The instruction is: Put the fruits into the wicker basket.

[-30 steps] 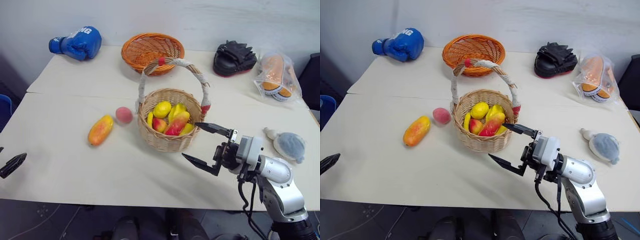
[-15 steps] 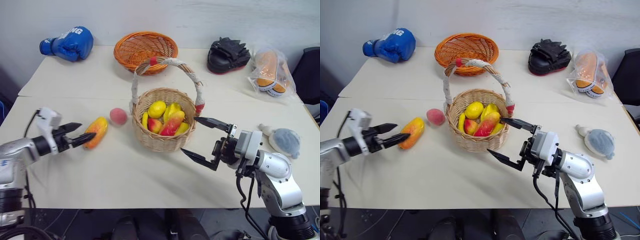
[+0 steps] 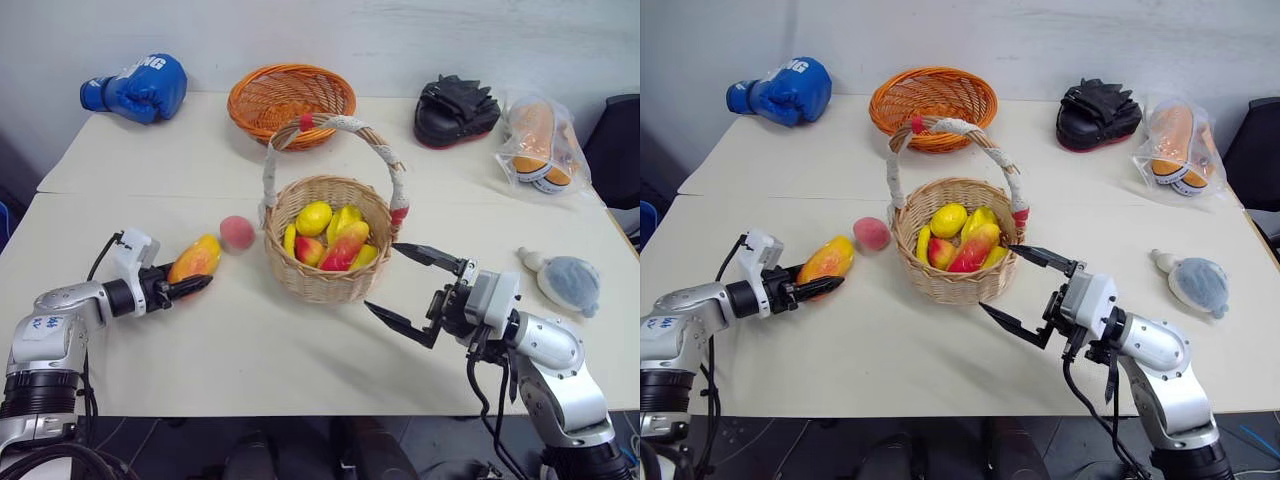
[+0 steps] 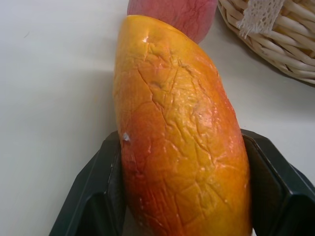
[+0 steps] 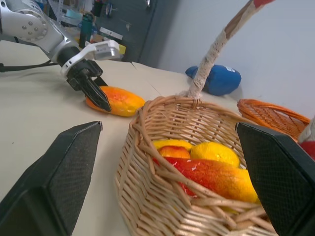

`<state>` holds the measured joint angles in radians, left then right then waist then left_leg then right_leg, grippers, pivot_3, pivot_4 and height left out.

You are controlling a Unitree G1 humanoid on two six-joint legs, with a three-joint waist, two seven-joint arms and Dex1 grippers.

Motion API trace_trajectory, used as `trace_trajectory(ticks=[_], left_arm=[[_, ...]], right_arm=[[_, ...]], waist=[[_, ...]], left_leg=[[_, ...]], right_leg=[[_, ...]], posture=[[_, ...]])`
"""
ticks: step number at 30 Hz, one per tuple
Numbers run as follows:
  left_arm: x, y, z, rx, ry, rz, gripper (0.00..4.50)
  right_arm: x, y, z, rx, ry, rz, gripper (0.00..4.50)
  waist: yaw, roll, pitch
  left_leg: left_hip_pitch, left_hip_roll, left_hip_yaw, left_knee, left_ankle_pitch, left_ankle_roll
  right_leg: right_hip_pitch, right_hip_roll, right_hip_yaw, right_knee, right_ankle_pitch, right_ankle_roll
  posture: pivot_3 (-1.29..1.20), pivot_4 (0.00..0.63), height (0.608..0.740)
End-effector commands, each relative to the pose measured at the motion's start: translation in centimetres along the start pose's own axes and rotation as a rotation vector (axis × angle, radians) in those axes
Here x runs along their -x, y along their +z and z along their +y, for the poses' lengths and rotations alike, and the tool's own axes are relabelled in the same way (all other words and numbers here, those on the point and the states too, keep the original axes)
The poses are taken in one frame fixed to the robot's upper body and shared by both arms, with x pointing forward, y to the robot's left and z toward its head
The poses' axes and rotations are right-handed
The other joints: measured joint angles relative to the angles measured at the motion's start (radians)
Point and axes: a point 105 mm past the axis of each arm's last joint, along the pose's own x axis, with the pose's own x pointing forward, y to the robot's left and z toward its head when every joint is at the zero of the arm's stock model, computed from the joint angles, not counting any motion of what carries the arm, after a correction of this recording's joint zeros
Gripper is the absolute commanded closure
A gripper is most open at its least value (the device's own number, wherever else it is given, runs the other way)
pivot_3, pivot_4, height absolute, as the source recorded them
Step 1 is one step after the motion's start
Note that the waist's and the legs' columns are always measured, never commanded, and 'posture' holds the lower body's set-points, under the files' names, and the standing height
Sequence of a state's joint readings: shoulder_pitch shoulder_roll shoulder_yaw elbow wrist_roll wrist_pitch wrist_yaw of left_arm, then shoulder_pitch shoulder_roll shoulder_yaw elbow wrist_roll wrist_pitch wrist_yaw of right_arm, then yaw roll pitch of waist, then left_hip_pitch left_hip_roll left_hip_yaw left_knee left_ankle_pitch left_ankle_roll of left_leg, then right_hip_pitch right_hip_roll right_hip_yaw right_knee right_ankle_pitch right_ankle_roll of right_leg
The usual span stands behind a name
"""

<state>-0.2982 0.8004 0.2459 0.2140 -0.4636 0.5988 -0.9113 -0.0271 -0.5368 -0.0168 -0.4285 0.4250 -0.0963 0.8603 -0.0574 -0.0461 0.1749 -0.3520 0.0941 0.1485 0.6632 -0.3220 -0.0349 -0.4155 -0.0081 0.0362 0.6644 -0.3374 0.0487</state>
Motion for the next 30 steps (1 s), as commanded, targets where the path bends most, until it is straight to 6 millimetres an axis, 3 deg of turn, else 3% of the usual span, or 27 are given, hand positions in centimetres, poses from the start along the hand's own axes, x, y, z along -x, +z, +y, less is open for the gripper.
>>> trace_trajectory(ticks=[1,3,7,11,14,20,26,30], left_arm=[[3.8,3.0,-1.6,-0.042,-0.113,-0.129,1.90],[4.5,3.9,-3.5,-0.122,-0.200,-0.142,1.90],[3.0,6.5,-8.3,-0.295,-0.389,-0.190,1.90],[-2.7,10.1,-14.2,-0.399,-0.514,-0.301,1.90],[-6.1,12.3,-15.8,-0.326,-0.477,-0.381,1.90],[-9.6,11.8,-16.8,-0.270,-0.440,-0.293,1.90],[-9.7,12.3,-15.4,-0.288,-0.384,-0.320,0.06],[-7.7,12.1,-14.5,-0.367,-0.409,-0.353,0.03]], right_arm=[[1.3,1.3,-1.0,0.065,-0.077,-0.014,0.00],[2.0,1.6,-1.3,0.063,-0.118,-0.016,0.00],[2.7,1.8,-1.5,0.061,-0.157,-0.015,0.00],[3.4,1.7,-2.4,0.078,-0.214,-0.006,0.00],[4.1,1.7,-3.2,0.099,-0.261,0.005,0.00],[3.9,1.9,-2.9,0.091,-0.280,-0.009,0.00],[4.0,2.1,-3.0,0.083,-0.318,-0.013,0.00],[4.1,2.1,-3.1,0.086,-0.318,-0.010,0.00]], waist=[[-0.003,0.000,0.000],[0.000,0.001,0.000],[0.024,0.003,0.002],[0.037,0.003,0.002],[0.041,0.003,0.001],[0.009,0.005,0.002],[0.006,0.005,0.003],[0.005,0.005,0.003]], left_leg=[[0.000,0.000,0.000,0.000,0.000,0.000],[-0.001,0.001,0.000,-0.001,0.000,-0.001],[0.000,-0.001,-0.001,-0.001,0.000,0.000],[0.000,-0.007,-0.002,0.000,0.001,0.004],[0.000,-0.012,-0.003,0.001,0.002,0.006],[0.002,-0.012,-0.005,-0.002,0.001,0.002],[0.002,-0.010,-0.005,-0.001,0.003,0.001],[0.002,-0.010,-0.005,-0.001,0.003,0.002]], right_leg=[[0.000,0.000,0.000,0.000,0.000,0.000],[-0.001,0.000,0.000,-0.001,0.000,-0.001],[0.002,-0.002,-0.001,-0.002,0.000,0.000],[0.005,-0.004,0.000,-0.002,0.002,0.003],[0.005,-0.003,0.003,-0.003,0.004,0.007],[0.002,0.003,0.012,-0.002,0.003,0.006],[0.000,0.002,0.014,0.001,0.003,0.006],[0.000,0.002,0.015,0.000,0.003,0.007]], posture=[[0.00,0.150,0.740],[0.00,0.150,0.740],[0.00,0.150,0.740],[0.00,0.150,0.740],[0.00,0.150,0.740],[0.00,0.150,0.740],[0.00,0.150,0.740],[0.00,0.150,0.740]])
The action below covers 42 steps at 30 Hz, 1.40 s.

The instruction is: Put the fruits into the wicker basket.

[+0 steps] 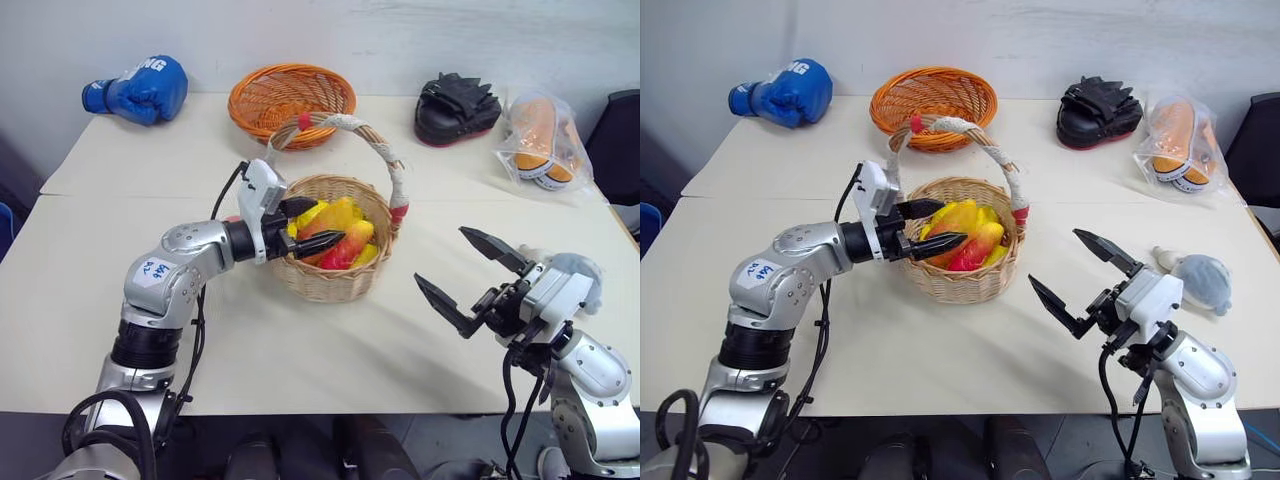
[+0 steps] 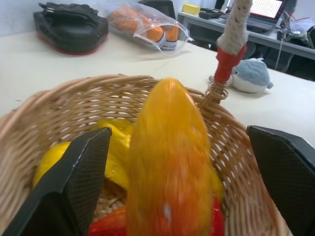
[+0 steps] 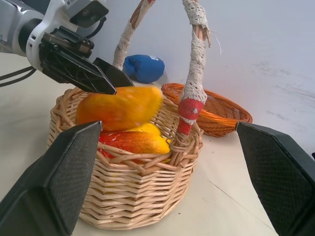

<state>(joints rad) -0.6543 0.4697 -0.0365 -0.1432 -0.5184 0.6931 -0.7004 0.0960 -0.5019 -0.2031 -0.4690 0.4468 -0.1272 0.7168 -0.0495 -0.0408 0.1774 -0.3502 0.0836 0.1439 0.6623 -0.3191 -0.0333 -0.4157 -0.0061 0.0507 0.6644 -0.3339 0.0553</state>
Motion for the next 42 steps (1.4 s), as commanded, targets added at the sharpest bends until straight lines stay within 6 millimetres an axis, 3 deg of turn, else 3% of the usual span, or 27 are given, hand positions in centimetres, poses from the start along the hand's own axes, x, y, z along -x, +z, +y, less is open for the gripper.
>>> trace_trajectory(ticks=[1,6,11,15,18,20,23,28,31,34,38,42], left_arm=[[3.2,1.3,0.4,-0.108,-0.008,-0.052,0.03],[11.3,0.3,2.2,-0.175,0.048,-0.009,0.03],[20.5,-2.5,5.9,-0.164,0.392,0.092,0.03],[26.9,-6.0,6.2,-0.082,0.606,0.166,0.03],[30.4,-8.3,5.6,0.003,0.706,0.224,0.03],[31.3,-8.5,5.3,0.022,0.726,0.226,0.03],[29.5,-7.2,5.6,-0.006,0.679,0.171,0.03],[23.6,-4.9,6.7,-0.105,0.520,0.152,0.03],[18.6,-4.1,8.2,-0.129,0.398,0.146,0.03],[16.1,-4.0,9.4,-0.139,0.363,0.150,0.03],[10.2,-4.6,11.2,-0.117,0.266,0.186,0.03],[7.6,-6.1,11.7,-0.064,0.216,0.234,0.03]], right_arm=[[0.0,1.3,-0.4,0.034,-0.008,-0.035,0.00],[0.0,1.5,0.1,0.007,0.046,-0.041,0.00],[-0.9,2.1,2.0,-0.020,0.178,-0.073,0.00],[-1.2,2.0,3.5,-0.043,0.273,-0.078,0.00],[-1.8,2.0,3.5,-0.041,0.285,-0.088,0.00],[-2.1,2.0,3.4,-0.042,0.276,-0.095,0.00],[-2.3,1.9,3.2,-0.045,0.269,-0.094,0.00],[-2.6,1.7,2.7,-0.040,0.249,-0.088,0.00],[-2.8,1.6,2.4,-0.031,0.239,-0.085,0.00],[-3.0,1.5,2.2,-0.027,0.235,-0.084,0.00],[-2.8,1.4,2.0,-0.011,0.208,-0.068,0.00],[-2.3,1.3,2.3,-0.010,0.190,-0.058,0.00]], waist=[[-0.005,0.000,0.000],[-0.014,0.002,0.001],[-0.007,0.002,0.001],[-0.007,0.000,0.000],[-0.008,-0.002,0.000],[-0.008,-0.004,0.000],[0.005,-0.006,-0.001],[0.023,-0.007,-0.002],[0.022,-0.007,-0.002],[0.015,-0.006,-0.002],[0.012,-0.006,-0.002],[0.009,-0.006,-0.002]], left_leg=[[0.000,0.000,0.001,0.000,0.000,0.000],[0.005,0.003,0.003,-0.004,0.000,-0.002],[0.008,0.002,0.004,-0.005,-0.001,0.000],[0.009,0.001,0.004,-0.009,-0.001,0.001],[0.009,0.002,0.005,-0.010,-0.002,0.003],[0.009,0.002,0.005,-0.011,-0.003,0.003],[0.009,0.001,0.003,-0.012,-0.005,0.006],[0.009,0.000,0.002,-0.012,-0.005,0.006],[0.009,0.000,0.002,-0.012,-0.005,0.005],[0.009,-0.001,0.003,-0.011,-0.003,0.002],[0.007,-0.002,0.006,-0.010,-0.002,0.000],[0.003,-0.002,0.007,-0.008,-0.002,-0.001]], right_leg=[[0.000,0.000,0.000,0.000,0.000,0.000],[0.000,0.001,0.002,0.001,-0.001,-0.002],[0.003,-0.001,0.002,-0.001,-0.002,-0.003],[0.003,-0.003,0.001,-0.004,-0.002,-0.002],[0.003,-0.003,0.001,-0.005,-0.002,-0.002],[0.002,-0.003,0.001,-0.005,-0.002,-0.003],[0.003,-0.005,-0.002,-0.005,-0.002,-0.003],[0.004,-0.007,-0.004,-0.004,-0.002,-0.004],[0.004,-0.005,-0.004,-0.004,-0.002,-0.004],[0.004,-0.004,-0.003,-0.004,-0.001,-0.003],[0.001,0.000,-0.001,-0.004,-0.002,-0.003],[-0.003,0.001,0.000,-0.004,-0.002,-0.003]], posture=[[0.00,0.150,0.740],[0.00,0.150,0.740],[0.00,0.150,0.740],[0.00,0.150,0.740],[0.00,0.150,0.740],[0.00,0.150,0.740],[0.00,0.150,0.740],[0.00,0.150,0.740],[0.00,0.150,0.740],[0.00,0.150,0.740],[0.00,0.150,0.740],[0.00,0.150,0.740]])
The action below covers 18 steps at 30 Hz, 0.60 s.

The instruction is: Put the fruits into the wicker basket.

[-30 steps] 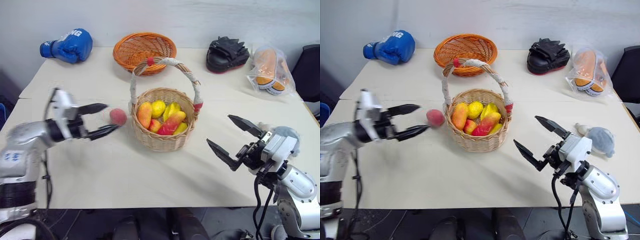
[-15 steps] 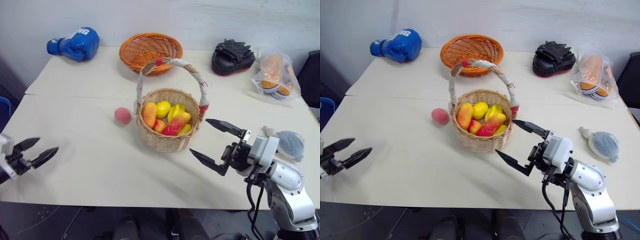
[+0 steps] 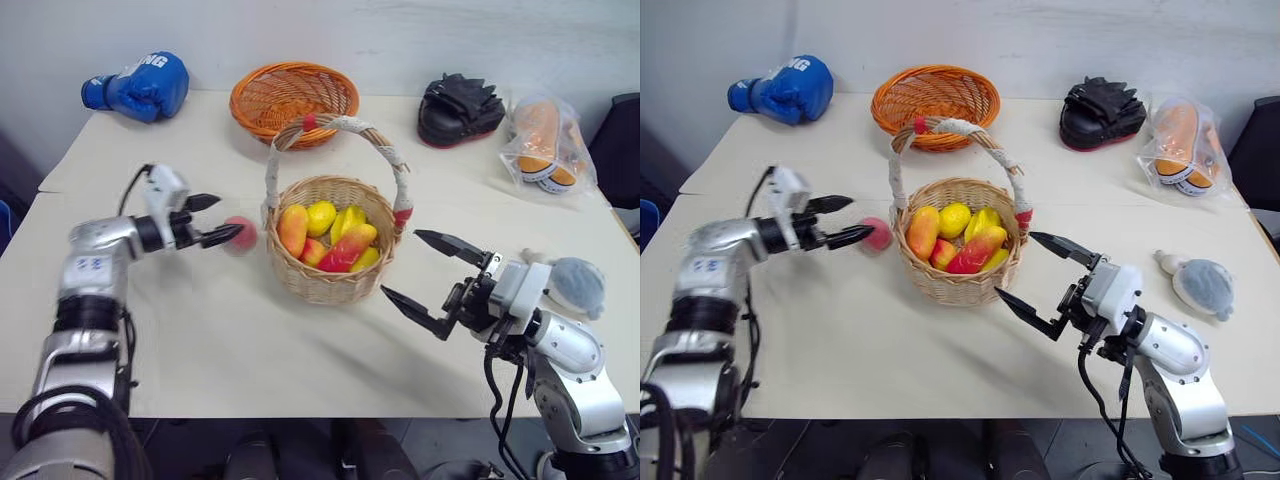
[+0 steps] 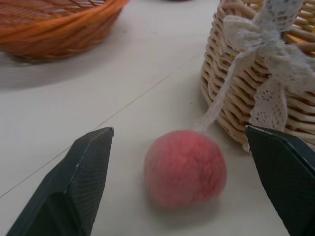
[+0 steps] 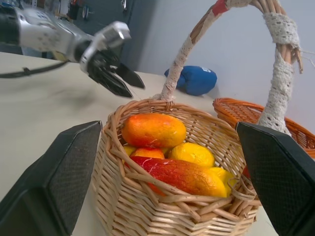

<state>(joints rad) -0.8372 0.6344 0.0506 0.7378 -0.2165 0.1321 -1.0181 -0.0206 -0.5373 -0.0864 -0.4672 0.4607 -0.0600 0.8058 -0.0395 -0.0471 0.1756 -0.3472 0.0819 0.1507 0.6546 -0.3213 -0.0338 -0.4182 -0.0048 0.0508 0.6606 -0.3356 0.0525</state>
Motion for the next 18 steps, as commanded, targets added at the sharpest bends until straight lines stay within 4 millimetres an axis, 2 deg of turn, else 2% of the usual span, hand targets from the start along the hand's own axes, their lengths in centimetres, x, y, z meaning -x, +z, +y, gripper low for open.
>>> trace_trajectory(ticks=[1,5,9,11,13,16,18], left_arm=[[-1.4,-1.0,0.2,0.006,-0.014,0.058,0.03],[-2.2,-1.7,0.2,0.003,-0.026,0.113,0.03],[-1.9,-1.7,0.6,0.008,-0.020,0.130,0.97],[-1.1,-1.7,1.1,0.010,-0.004,0.123,1.52],[0.3,-1.0,1.3,-0.012,-0.022,0.089,1.77],[2.6,1.0,1.7,-0.046,-0.054,0.020,1.80],[4.6,3.0,1.3,-0.104,-0.120,-0.014,1.80]], right_arm=[[0.4,0.8,0.2,0.031,-0.031,-0.019,0.00],[0.8,0.8,0.2,0.043,-0.062,-0.011,0.00],[1.3,0.8,0.2,0.056,-0.097,0.001,0.00],[1.3,0.8,0.3,0.058,-0.103,0.002,0.00],[1.4,0.7,0.3,0.062,-0.109,0.003,0.00],[1.6,0.8,0.3,0.066,-0.115,0.006,0.00],[1.9,0.7,0.3,0.067,-0.115,0.012,0.00]], waist=[[-0.001,0.000,0.000],[-0.010,0.000,0.000],[-0.012,0.000,0.000],[-0.014,0.000,0.000],[-0.016,0.000,0.000],[-0.017,0.000,0.000],[-0.017,0.000,0.000]], left_leg=[[-0.002,0.000,0.000,0.000,0.000,0.000],[-0.009,0.001,0.001,0.006,0.000,0.000],[-0.009,0.001,0.001,0.009,0.000,0.000],[-0.008,0.000,0.001,0.010,0.000,0.000],[-0.008,0.000,0.001,0.010,0.001,0.000],[-0.008,0.001,0.001,0.009,0.001,-0.001],[-0.008,0.002,0.001,0.009,0.001,-0.001]], right_leg=[[-0.001,0.000,0.000,0.000,0.000,0.000],[-0.011,0.000,0.001,0.006,0.000,0.000],[-0.010,0.000,0.001,0.011,0.000,0.000],[-0.010,-0.001,0.002,0.012,0.000,0.000],[-0.010,-0.001,0.003,0.013,0.000,0.001],[-0.010,0.001,0.002,0.014,0.000,0.000],[-0.011,0.001,0.002,0.013,0.000,0.000]], posture=[[0.00,0.150,0.740],[0.00,0.150,0.740],[0.00,0.150,0.740],[0.00,0.150,0.740],[0.00,0.150,0.740],[0.00,0.150,0.740],[0.00,0.150,0.740]])
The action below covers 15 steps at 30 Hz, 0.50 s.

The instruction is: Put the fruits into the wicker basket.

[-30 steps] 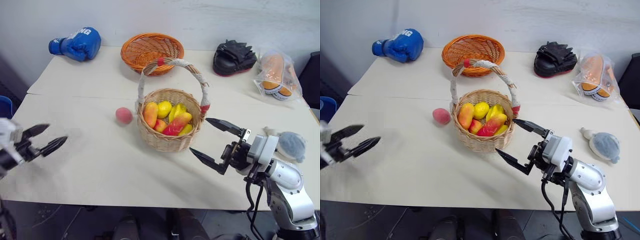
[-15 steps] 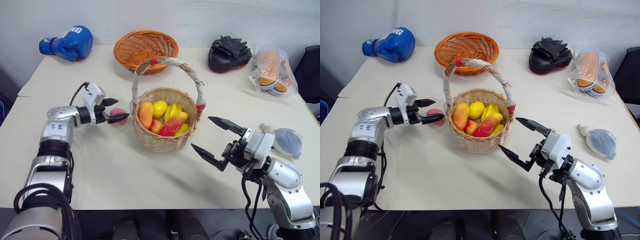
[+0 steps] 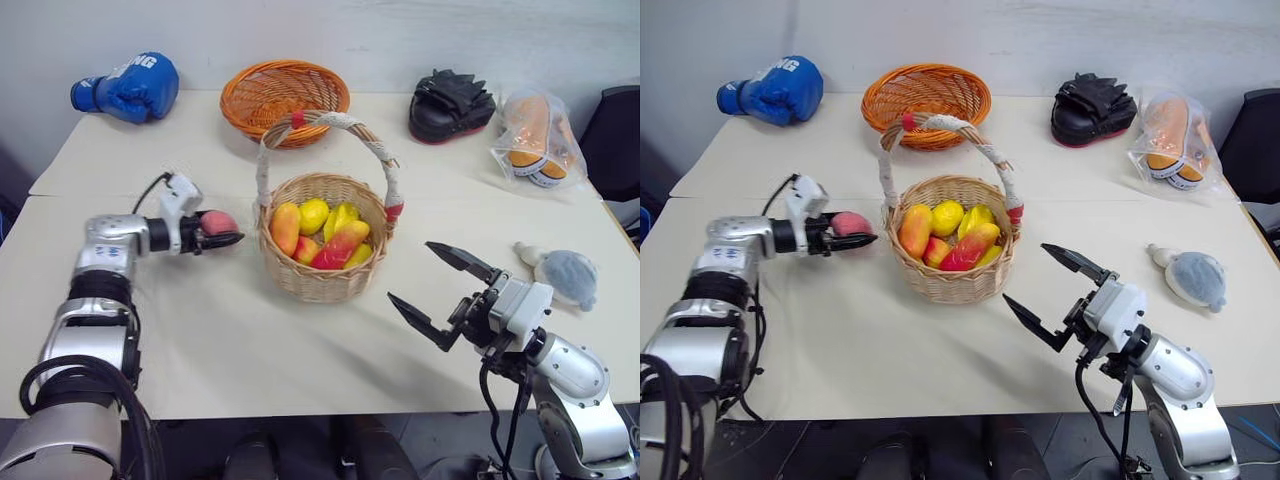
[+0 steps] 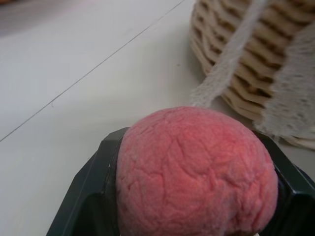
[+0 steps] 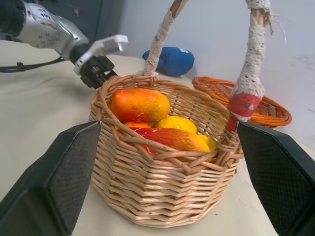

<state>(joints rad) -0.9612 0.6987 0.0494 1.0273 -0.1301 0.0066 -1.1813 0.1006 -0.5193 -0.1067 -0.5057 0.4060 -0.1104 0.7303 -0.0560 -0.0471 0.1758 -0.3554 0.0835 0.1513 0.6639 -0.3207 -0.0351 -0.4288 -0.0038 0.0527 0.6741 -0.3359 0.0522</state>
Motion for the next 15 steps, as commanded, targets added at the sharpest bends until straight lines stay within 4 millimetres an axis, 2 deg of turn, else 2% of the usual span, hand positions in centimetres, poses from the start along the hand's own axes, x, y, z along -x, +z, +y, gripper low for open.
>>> trace_trajectory(ticks=[1,4,6,8,11,13,15], left_arm=[[3.6,4.7,-1.2,-0.147,-0.127,-0.114,1.80],[4.6,6.7,-4.8,-0.191,-0.325,-0.110,1.80],[3.8,8.6,-7.6,-0.202,-0.434,-0.146,1.80],[1.3,10.6,-10.3,-0.193,-0.485,-0.226,1.80],[-1.4,10.7,-12.9,-0.226,-0.503,-0.228,1.80],[-3.5,10.8,-14.0,-0.238,-0.475,-0.245,1.80],[-5.1,11.6,-14.1,-0.235,-0.397,-0.290,1.80]], right_arm=[[0.4,1.2,-0.4,0.048,-0.016,-0.037,0.00],[0.8,1.0,-0.6,0.047,-0.015,-0.020,0.00],[1.1,0.7,-1.0,0.045,-0.024,-0.008,0.00],[1.3,0.4,-1.4,0.042,-0.033,0.002,0.00],[1.2,0.3,-1.5,0.035,-0.029,0.005,0.00],[1.1,0.3,-1.5,0.027,-0.024,0.003,0.00],[1.1,0.3,-1.4,0.023,-0.021,0.006,0.00]], waist=[[0.000,0.000,0.000],[0.000,0.000,0.000],[0.007,0.001,0.000],[0.023,0.001,0.000],[0.029,0.001,0.000],[0.027,0.001,0.000],[0.024,0.002,0.000]], left_leg=[[0.000,0.000,0.000,0.000,0.000,0.000],[0.000,0.003,0.000,0.000,0.000,0.000],[0.000,0.003,-0.001,0.001,0.000,0.001],[0.000,0.001,-0.002,0.002,0.001,0.002],[0.001,-0.002,-0.004,0.003,0.001,0.006],[0.001,-0.002,-0.004,0.003,0.001,0.006],[0.002,-0.002,-0.003,0.002,0.001,0.005]], right_leg=[[0.000,0.000,0.000,0.000,0.000,0.000],[0.000,-0.001,0.000,0.000,0.000,0.000],[0.001,-0.003,0.000,0.001,0.000,0.001],[0.002,-0.004,0.000,0.001,0.000,0.001],[0.006,-0.006,0.001,-0.001,0.002,0.005],[0.006,-0.005,0.003,-0.001,0.002,0.005],[0.006,-0.003,0.004,-0.001,0.002,0.005]], posture=[[0.00,0.150,0.740],[0.00,0.150,0.740],[0.00,0.150,0.740],[0.00,0.150,0.740],[0.00,0.150,0.740],[0.00,0.150,0.740],[0.00,0.150,0.740]])
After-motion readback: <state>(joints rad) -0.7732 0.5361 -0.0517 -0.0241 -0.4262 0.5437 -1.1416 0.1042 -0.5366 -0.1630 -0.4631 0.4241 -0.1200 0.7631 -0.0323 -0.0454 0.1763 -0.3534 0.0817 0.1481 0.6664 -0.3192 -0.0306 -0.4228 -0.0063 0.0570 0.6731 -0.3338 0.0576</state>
